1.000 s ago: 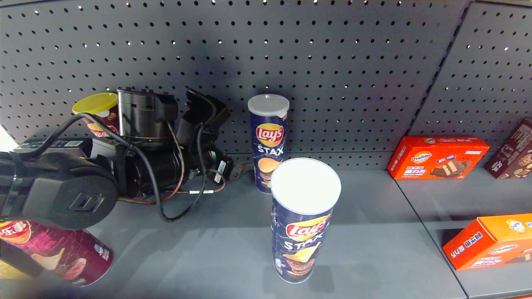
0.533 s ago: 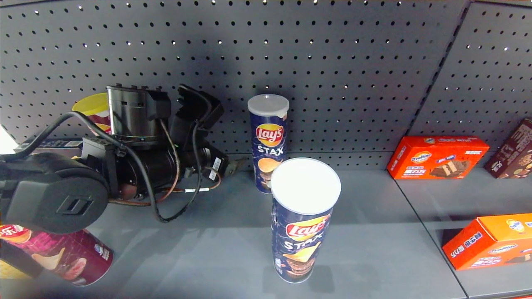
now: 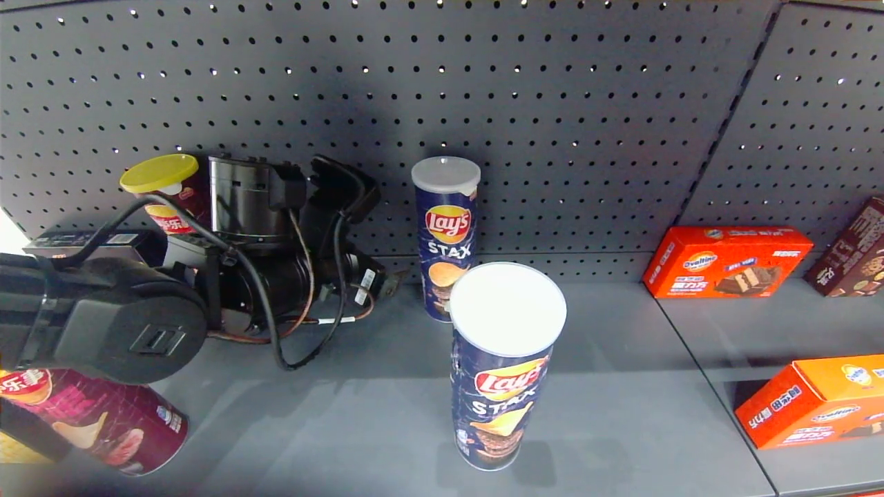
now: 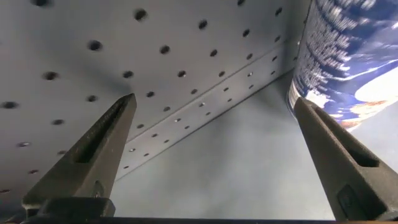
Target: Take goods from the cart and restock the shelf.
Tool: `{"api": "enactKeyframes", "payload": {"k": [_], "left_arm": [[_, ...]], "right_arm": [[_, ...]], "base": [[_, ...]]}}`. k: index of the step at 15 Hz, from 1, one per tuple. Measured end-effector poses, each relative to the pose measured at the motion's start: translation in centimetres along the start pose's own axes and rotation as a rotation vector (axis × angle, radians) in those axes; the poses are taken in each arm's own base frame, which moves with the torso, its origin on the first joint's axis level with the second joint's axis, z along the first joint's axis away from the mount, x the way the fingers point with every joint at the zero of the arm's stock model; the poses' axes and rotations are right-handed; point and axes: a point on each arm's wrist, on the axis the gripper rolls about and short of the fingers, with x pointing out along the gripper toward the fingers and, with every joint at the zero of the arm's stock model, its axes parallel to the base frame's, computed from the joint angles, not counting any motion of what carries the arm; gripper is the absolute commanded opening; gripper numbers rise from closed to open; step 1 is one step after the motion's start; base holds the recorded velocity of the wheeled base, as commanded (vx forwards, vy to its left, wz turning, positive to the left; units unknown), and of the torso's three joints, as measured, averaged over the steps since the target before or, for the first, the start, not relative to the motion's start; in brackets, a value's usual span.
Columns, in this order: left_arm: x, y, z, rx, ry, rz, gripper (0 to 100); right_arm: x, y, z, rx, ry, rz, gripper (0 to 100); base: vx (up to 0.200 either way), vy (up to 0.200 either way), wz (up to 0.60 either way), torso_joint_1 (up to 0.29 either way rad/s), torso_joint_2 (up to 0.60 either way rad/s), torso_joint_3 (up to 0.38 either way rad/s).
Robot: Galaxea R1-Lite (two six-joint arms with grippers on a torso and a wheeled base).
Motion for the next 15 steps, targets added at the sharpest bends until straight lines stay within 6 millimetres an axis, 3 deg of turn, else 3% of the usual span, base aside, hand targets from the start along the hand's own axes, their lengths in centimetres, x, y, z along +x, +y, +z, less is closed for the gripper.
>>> {"api": "enactKeyframes", "payload": {"k": [10,15], "left_arm": [[2.0,-1.1,-0.1,0.003,0.012,-0.026,100],[0.7,-0.7,0.7,0.001,-0.018,-0.016,100]], "right_arm": [[0.0,0.0,0.0,0.0,0.0,0.001,100],[0.0,0.0,0.0,0.0,0.0,0.0,100]], "base": [[0.0,0.0,0.0,0.0,0.0,0.0],[0.0,0.0,0.0,0.0,0.0,0.0]]}}
